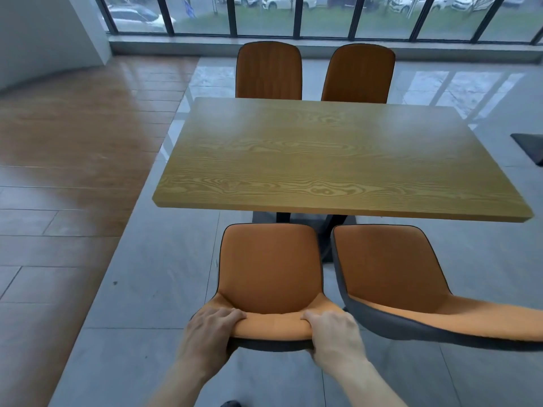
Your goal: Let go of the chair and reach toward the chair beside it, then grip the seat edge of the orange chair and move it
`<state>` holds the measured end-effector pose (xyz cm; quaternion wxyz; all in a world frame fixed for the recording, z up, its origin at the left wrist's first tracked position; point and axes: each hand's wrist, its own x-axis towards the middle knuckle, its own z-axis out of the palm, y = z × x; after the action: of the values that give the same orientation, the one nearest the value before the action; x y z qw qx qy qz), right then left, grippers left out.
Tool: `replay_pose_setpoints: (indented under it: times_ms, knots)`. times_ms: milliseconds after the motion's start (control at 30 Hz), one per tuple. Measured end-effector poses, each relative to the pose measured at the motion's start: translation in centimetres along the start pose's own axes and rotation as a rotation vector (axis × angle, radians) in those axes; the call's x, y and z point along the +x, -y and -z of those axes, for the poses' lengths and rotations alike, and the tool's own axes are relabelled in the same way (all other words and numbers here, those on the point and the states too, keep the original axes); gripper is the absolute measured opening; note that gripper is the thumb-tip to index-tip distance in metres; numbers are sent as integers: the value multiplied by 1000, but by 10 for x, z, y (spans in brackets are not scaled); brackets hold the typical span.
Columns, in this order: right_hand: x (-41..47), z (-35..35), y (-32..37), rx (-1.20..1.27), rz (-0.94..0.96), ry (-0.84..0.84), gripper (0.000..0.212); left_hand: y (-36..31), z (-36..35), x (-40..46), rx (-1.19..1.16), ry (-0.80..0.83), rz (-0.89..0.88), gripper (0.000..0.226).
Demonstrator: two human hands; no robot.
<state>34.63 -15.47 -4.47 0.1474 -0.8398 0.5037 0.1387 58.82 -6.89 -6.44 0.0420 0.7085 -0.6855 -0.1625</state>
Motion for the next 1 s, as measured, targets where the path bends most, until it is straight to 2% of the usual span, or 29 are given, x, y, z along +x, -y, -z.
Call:
replay_pose_setpoints:
  times_ms: [367, 800, 900, 1000]
  knots:
    - [25, -9, 20, -10, 0, -93, 43, 26, 12, 19, 20, -54, 55, 51]
    - [15, -3, 11, -20, -84, -24, 52, 18, 0, 16, -6, -31, 1, 45]
    - [10, 2, 12, 1, -117, 33, 75, 18, 6, 20, -22, 82, 17, 48]
    - [-2, 16, 1, -6, -125, 65, 102, 7, 25, 26, -17, 267, 51, 81]
